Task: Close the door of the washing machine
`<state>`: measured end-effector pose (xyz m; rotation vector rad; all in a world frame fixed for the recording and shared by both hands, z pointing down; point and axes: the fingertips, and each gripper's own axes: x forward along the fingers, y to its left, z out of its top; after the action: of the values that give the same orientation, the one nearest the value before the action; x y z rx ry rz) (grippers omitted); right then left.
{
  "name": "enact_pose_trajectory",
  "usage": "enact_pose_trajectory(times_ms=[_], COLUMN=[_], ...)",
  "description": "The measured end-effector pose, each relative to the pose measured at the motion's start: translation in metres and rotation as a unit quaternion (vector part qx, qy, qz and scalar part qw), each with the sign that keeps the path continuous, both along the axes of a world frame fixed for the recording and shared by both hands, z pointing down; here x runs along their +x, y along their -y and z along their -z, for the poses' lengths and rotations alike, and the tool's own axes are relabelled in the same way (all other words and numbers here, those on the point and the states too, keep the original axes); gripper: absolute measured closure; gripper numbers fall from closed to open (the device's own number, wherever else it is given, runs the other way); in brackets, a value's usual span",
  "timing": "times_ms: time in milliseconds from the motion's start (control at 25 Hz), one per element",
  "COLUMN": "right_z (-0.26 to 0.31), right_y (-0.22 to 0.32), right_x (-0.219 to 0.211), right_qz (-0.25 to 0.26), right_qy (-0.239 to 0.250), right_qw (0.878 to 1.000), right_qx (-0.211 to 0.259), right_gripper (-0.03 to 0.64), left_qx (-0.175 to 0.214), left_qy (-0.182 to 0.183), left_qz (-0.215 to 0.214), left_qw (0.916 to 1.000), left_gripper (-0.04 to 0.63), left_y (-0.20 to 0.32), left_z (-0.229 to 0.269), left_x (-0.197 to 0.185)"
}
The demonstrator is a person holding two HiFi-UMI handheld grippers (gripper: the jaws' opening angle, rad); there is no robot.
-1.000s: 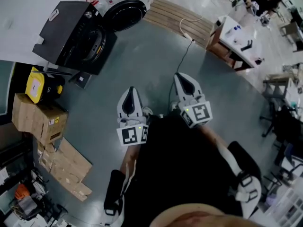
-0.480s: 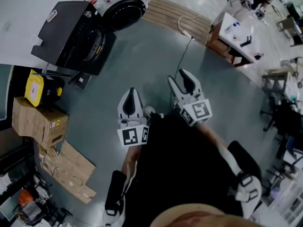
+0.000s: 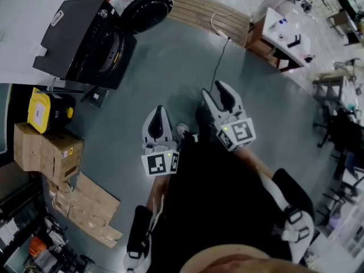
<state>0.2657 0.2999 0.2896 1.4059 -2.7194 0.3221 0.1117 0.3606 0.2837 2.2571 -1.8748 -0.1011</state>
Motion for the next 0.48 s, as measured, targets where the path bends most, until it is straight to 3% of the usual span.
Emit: enact_pose_trajectory(times_ms=[200,480], right_z=[-0.004,-0.011], right_y=[0.023,0.100], right_x=[-0.006,-0.023], right_qz=[-0.001,0.011], right_qy=[0.014,0.018], right_qw=[1.000,1.000], right_qx=[-0.006,-0.004], right_gripper=[0.434,0.434], left_qx=[0.000,-0.007], left_qy=[0.002,0.007], left_qz=[-0.002,0.004], left_qw=[1.0000,0.9999], left_gripper=[0.589,0.589], left_y=[0.022,0.093], left_z=[-0.003,-0.007], left_x=[-0.003,-0.015])
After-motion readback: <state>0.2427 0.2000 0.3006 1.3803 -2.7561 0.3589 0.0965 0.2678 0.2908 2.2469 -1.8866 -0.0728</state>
